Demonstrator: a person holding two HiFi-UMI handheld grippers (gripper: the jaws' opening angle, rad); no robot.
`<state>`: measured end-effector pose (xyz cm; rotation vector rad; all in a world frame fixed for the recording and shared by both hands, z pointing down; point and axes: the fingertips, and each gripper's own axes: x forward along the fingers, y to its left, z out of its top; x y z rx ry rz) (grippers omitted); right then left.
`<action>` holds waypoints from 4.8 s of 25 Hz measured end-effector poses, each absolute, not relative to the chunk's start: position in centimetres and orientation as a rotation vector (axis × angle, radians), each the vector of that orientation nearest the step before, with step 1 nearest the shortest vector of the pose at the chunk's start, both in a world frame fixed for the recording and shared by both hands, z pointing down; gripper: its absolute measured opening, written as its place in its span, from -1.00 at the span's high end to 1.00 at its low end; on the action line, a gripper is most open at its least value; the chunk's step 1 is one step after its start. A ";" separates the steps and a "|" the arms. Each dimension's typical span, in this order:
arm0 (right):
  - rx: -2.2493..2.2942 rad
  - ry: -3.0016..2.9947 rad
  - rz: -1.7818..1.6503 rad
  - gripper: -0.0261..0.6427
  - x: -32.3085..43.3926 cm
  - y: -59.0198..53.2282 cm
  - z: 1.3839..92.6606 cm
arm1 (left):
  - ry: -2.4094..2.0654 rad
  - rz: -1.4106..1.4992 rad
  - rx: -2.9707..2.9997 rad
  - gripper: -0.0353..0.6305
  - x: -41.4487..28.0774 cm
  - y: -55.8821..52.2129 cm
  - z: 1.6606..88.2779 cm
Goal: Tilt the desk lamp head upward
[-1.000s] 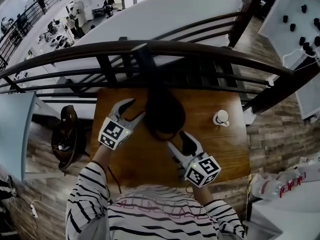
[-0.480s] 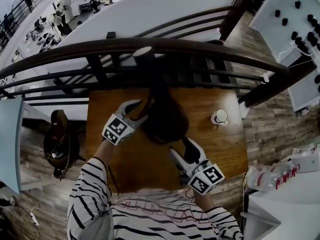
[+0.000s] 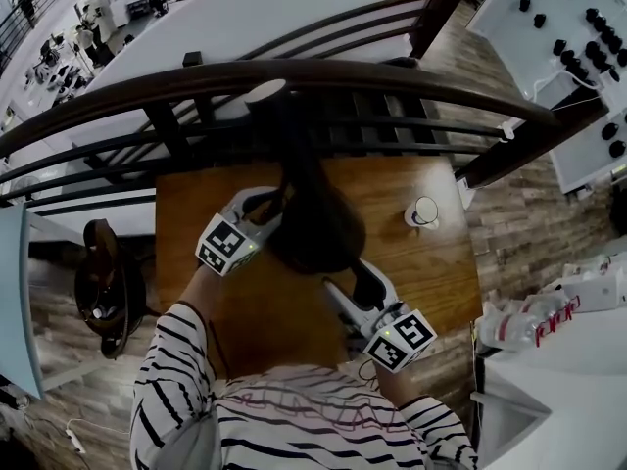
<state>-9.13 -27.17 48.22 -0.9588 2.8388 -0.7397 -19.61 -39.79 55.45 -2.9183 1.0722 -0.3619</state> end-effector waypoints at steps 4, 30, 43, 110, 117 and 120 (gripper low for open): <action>-0.953 2.828 -0.752 0.03 -9.6 -27.4 48.4 | 1.070 -0.360 -2.900 0.49 -19.5 -40.0 55.5; -0.897 2.799 -0.753 -0.04 -6.9 -24.9 44.8 | 1.221 -0.401 -2.933 0.63 -18.5 -39.3 55.8; -0.919 2.822 -0.605 -0.04 -3.3 -22.1 38.7 | 1.322 -0.419 -2.907 0.64 -18.4 -38.4 56.0; -0.885 3.015 -0.051 -0.05 -2.3 -20.7 24.3 | 1.514 -0.510 -2.787 0.63 -18.8 -36.8 57.1; -0.903 2.992 -0.144 -0.05 -0.3 -19.9 27.1 | 1.526 -0.502 -2.752 0.52 -18.4 -35.5 55.6; -0.915 2.985 -0.190 -0.05 0.6 -19.7 28.9 | 1.530 -0.467 -2.726 0.50 -18.0 -34.8 54.2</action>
